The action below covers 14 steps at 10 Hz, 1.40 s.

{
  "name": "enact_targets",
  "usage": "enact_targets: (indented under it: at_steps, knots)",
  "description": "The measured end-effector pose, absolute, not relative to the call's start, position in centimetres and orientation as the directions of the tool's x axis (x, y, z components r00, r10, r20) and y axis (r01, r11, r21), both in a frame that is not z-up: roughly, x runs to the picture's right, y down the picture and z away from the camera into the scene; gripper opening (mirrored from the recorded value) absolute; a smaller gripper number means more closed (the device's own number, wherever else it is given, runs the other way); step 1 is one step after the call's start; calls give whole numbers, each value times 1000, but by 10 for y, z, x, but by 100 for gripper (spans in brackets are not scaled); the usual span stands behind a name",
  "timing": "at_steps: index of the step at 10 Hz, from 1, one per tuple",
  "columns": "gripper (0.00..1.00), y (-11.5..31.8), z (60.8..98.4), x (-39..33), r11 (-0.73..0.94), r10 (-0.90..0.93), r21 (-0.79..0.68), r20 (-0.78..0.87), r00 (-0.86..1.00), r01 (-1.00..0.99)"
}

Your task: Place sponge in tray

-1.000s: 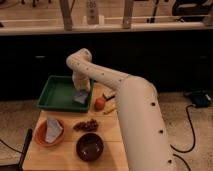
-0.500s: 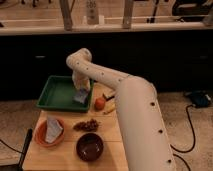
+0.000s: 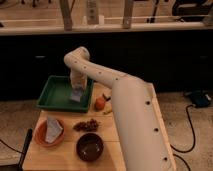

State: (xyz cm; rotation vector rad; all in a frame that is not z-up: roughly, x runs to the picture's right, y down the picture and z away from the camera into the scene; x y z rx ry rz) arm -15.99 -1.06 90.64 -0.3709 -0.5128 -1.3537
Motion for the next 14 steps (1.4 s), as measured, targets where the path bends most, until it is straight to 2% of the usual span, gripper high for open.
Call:
enact_targets:
  at_steps: [14]
  knots:
    - [80,-14,907,-173,135,-837,78,543,71,988]
